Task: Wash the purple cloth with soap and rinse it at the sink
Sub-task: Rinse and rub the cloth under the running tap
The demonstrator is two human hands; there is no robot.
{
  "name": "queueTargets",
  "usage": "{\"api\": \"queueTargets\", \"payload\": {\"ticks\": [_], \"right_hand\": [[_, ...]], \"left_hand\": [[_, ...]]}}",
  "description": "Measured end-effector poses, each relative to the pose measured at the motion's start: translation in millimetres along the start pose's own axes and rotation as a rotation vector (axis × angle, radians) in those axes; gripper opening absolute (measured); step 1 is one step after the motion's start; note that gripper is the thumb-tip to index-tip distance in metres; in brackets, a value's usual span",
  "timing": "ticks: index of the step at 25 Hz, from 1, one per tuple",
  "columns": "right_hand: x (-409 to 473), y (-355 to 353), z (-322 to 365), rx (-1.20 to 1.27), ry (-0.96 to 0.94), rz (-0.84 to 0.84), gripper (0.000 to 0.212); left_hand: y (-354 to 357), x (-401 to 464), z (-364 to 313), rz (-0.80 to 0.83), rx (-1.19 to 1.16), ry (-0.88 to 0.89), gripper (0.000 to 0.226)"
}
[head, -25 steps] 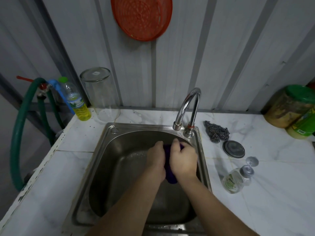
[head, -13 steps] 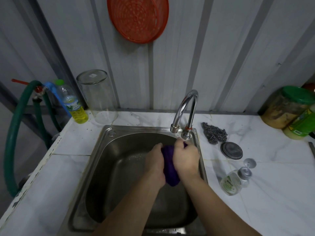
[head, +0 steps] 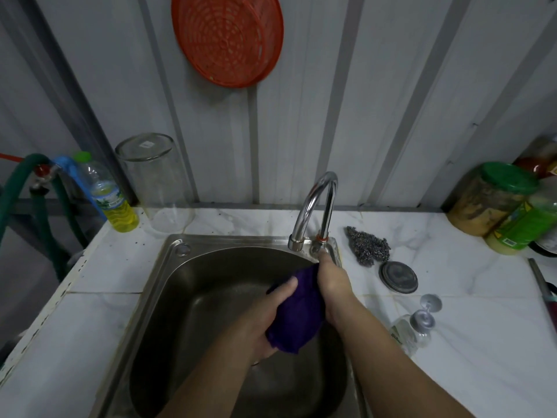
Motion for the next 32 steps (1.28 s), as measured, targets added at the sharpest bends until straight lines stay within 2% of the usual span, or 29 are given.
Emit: {"api": "queueTargets", "payload": {"ticks": [2, 5, 9, 14, 17, 21, 26, 32], "right_hand": [[18, -11, 24, -0.003, -0.051, -0.002, 0.052], [54, -26, 61, -0.028, -0.206, -0.153, 0.028], [89, -25, 98, -0.102, -0.373, -0.164, 0.021], [109, -12, 126, -0.415, -0.529, -0.073, 0.024], [111, -2, 129, -0.58, -0.541, -0.064, 0.026], [123, -1, 122, -0.579, -0.509, -0.041, 0.017], [114, -9, 115, -0.503, -0.504, -0.123, 0.027], [126, -16, 97, -0.213, -0.408, -0.17, 0.024]], "left_hand": [[-6, 2, -5, -0.003, 0.071, 0.004, 0.051], [-11, 1, -11, -0.018, 0.011, 0.032, 0.044], [-16, 11, -14, -0.027, -0.114, 0.06, 0.059], [-4, 5, -26, 0.091, -0.165, 0.072, 0.048], [-1, 2, -34, 0.092, -0.175, 0.112, 0.037], [3, 6, -35, 0.081, -0.168, 0.132, 0.036], [10, 6, -35, 0.101, -0.171, 0.109, 0.033], [6, 9, -36, 0.109, -0.209, 0.111, 0.032]]}}
Point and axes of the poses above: each hand's wrist, its own x-axis towards the middle knuckle, its own y-axis out of the palm, z = x × y, the point moved 3 cm from there along x, towards the middle knuckle, and after that the axes turned 6 degrees about -z, right-handed, at the moved point
